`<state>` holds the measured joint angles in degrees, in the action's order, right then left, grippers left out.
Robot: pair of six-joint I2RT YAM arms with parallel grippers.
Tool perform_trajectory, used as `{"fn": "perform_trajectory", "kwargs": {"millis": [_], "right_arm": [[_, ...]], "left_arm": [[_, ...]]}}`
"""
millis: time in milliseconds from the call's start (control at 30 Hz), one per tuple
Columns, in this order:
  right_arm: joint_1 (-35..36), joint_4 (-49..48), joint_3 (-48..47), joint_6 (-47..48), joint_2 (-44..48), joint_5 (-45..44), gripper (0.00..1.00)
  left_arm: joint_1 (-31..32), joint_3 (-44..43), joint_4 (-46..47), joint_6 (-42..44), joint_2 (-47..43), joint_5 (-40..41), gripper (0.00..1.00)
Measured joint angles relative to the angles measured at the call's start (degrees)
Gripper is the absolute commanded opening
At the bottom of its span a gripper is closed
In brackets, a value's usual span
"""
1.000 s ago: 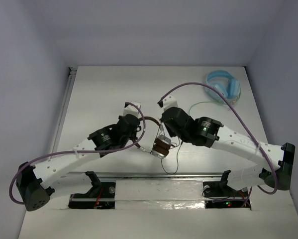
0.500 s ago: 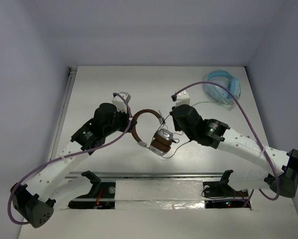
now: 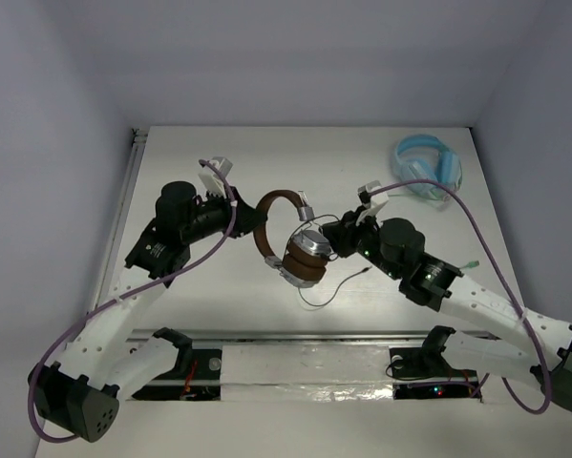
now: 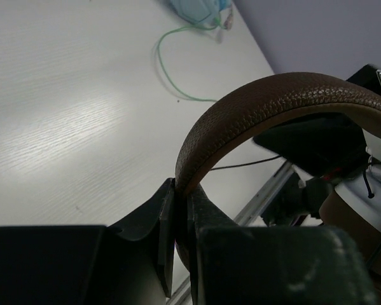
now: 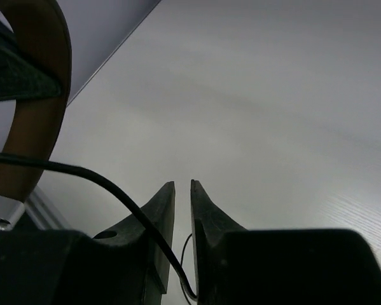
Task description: Wrap the headphones
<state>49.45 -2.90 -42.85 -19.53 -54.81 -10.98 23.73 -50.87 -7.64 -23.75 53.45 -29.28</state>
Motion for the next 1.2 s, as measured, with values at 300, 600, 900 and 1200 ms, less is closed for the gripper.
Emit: {"fn": "perform_trajectory", "kwargs": {"millis": [300, 600, 900, 1200], "right_arm": [[-0.3, -18.2, 7.3, -3.1, -7.6, 8.6, 0.3], [-0.7, -31.0, 8.2, -5.9, -17.3, 14.4, 0.32], [-0.7, -39.0, 9.8, -10.4, -27.4, 18.9, 0.38], [1.7, -42.7, 13.0, -14.8, -30.2, 18.9, 0.07]], "left_arm": [[0.0, -3.3, 7.7, -8.0, 0.5, -3.4, 0.0], [-0.4, -5.1, 12.2, -13.4, 0.9, -3.2, 0.0], [-0.6, -7.4, 13.6, -15.6, 1.2, 0.5, 0.0], [-0.6, -7.5, 14.3, -16.7, 1.2, 8.0, 0.0]]}}
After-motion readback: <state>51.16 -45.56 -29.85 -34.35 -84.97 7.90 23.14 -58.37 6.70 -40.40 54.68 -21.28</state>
